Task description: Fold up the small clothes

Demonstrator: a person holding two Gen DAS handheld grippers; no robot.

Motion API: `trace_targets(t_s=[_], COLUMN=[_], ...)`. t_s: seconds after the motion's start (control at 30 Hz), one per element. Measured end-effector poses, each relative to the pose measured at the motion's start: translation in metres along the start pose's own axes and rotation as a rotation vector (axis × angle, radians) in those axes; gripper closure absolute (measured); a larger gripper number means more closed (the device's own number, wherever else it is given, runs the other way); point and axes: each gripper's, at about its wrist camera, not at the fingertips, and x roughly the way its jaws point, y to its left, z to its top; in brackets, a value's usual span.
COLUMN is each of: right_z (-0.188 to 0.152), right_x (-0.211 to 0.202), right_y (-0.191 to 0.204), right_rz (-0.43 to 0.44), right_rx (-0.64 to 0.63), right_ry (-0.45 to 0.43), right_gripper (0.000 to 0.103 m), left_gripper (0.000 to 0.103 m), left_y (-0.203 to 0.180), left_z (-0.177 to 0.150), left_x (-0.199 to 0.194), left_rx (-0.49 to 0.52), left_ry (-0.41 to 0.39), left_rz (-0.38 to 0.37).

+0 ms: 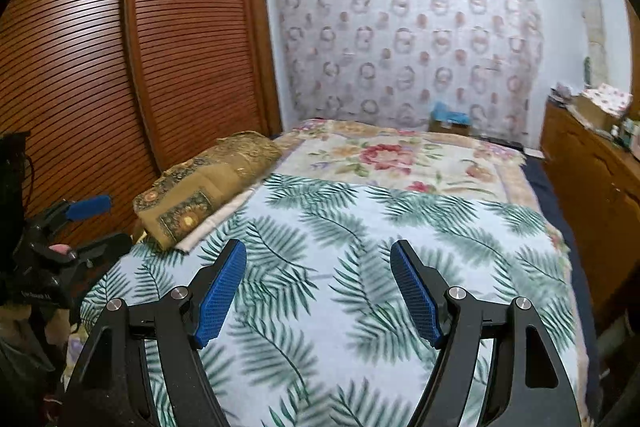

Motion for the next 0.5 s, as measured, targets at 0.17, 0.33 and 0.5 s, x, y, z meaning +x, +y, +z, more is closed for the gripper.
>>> trace_targets(t_s=[0.17,0.33,0.5], right_z=[-0.006,-0.006,-0.001], right_x=[-0.035,-0.068,-0.1], right_y=[0.004,0.009,0.017], right_rz=[-0.047,-0.07,-0.113], right_rx=[0.013,0.033,0.048], right_ry=[-0.021,-0.068,-0.12], right_gripper=[0.019,0.015,0.012], left_gripper=[0.001,0.001,0.001], left_y=[-0.023,-0.033,-0.043], left_z=[0.009,0.022,0.037], left_x=[-0.013,-0.025,-0.038], left_rx=[0.024,0.033,0.038], left_ry=[-0.022,-0.049,-0.076], left_rz=[-0.034,-0.033,-0.012])
